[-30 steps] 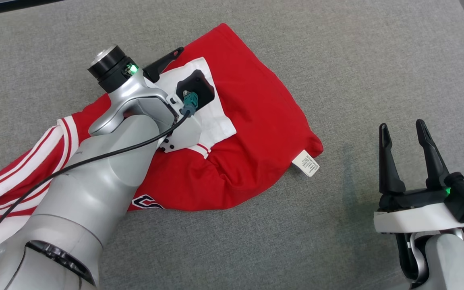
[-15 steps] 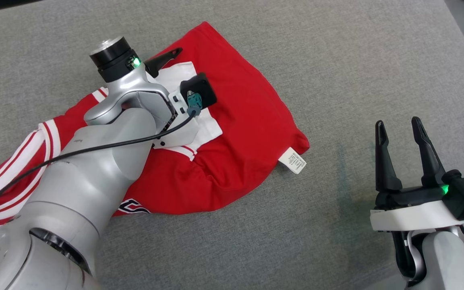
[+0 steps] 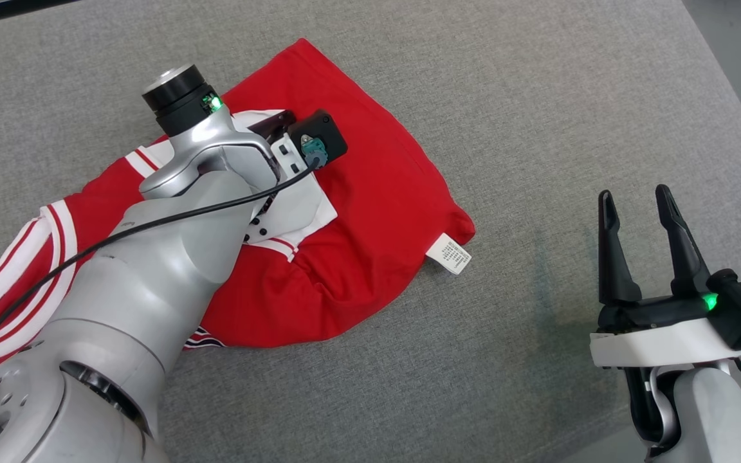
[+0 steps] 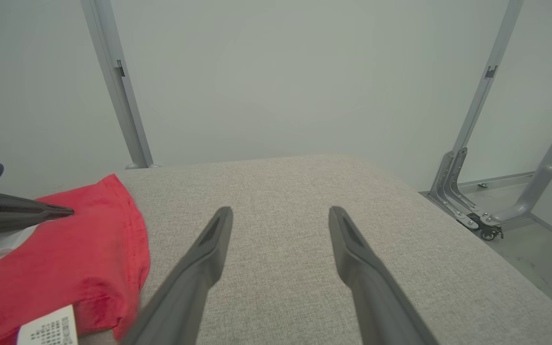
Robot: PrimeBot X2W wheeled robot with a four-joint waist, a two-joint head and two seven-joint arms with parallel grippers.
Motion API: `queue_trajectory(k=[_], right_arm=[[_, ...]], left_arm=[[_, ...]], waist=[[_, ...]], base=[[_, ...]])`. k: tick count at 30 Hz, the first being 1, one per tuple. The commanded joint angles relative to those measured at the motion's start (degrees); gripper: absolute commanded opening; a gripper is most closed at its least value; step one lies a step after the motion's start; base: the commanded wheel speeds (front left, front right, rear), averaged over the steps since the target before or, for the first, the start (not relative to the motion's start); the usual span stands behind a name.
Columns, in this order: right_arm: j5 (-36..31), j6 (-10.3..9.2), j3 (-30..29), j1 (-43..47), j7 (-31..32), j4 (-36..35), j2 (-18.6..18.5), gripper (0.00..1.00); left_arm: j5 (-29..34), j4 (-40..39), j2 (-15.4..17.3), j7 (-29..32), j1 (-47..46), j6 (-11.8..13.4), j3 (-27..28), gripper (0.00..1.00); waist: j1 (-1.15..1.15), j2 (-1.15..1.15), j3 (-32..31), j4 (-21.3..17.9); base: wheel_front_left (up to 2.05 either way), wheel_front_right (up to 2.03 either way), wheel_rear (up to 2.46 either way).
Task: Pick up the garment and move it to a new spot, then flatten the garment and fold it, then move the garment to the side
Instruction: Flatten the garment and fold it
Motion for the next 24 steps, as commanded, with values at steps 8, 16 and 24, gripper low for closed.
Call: queue_trajectory(k=[8,16,24], right_arm=[[-0.82,-0.03,-1.28,1.07,-0.07,-0.75,-0.11,1.0],[-2.82,-0.03,-1.74,3.4,-0.07,-1.03,-0.11,1.0],[-4.69,-0.03,-1.66,5.3,-0.07,-1.08,-0.15,1.0]], left_arm=[[-4.22,-4.09,0.81,-3.66,2.95,0.61,0.32,0.0],[-8.75,-10.22,0.87,-10.75,7.87,4.52,1.68,0.0],[-12.01,-18.75,3.56,-12.94,15.52,8.52,4.26,0.0]], waist=[[0.0,0.0,-2.25,2.73],[0.0,0.0,-6.55,8.05],[0.0,0.0,-10.09,12.19]], base=[[0.0,0.0,0.0],[0.0,0.0,0.0],[0.0,0.0,0.0]])
